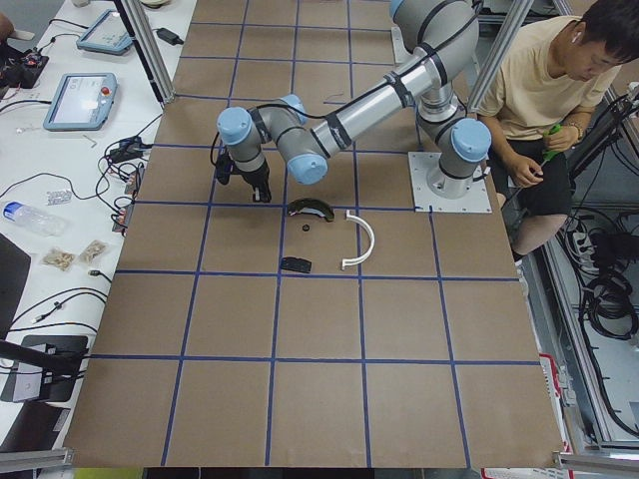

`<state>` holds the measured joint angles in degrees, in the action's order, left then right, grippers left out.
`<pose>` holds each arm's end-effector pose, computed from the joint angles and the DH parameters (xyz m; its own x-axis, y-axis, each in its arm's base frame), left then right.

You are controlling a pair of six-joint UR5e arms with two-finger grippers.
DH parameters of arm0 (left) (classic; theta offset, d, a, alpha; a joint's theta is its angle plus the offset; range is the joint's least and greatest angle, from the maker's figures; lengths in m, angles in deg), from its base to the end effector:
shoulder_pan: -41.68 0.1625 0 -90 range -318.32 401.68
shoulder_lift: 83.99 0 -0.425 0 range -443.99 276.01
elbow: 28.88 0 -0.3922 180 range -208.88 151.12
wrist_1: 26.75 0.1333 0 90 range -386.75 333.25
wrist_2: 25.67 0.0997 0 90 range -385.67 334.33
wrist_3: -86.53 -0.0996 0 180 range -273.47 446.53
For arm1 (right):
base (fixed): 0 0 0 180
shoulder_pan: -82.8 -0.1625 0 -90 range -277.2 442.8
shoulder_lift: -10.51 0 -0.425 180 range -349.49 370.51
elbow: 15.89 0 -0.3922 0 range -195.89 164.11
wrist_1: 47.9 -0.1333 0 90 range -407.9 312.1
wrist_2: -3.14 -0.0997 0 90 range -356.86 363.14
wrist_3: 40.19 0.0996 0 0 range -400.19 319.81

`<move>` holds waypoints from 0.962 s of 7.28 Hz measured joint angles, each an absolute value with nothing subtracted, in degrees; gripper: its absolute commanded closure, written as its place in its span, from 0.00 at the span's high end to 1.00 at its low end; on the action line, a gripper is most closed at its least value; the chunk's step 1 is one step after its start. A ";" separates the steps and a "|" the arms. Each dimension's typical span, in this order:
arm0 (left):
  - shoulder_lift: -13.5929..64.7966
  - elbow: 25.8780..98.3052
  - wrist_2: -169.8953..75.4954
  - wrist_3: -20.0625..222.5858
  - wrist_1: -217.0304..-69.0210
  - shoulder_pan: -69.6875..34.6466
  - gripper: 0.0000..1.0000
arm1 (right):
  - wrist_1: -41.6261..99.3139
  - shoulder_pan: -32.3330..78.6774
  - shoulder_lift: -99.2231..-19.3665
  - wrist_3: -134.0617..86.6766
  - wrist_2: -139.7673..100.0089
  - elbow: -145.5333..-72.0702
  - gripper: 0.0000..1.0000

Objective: Place bearing gear from tray to pile

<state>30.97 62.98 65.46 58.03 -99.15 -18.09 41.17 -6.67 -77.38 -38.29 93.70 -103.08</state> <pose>0.1946 -0.5947 0.2566 -0.9977 -0.0330 0.0593 -0.0238 0.9884 0.1501 0.1276 -0.5083 0.4920 -0.9991 0.0424 0.0099 0.0424 0.9991 0.0037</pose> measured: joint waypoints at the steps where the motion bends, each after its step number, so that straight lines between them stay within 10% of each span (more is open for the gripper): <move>1: 31.32 64.58 66.15 55.72 -98.35 -15.83 0.00 | 41.18 -6.67 -77.38 -38.25 93.68 -103.08 1.00; 7: 31.91 72.26 67.22 52.63 -93.39 -12.33 0.00 | 41.33 -6.76 -77.38 -38.17 93.67 -103.08 1.00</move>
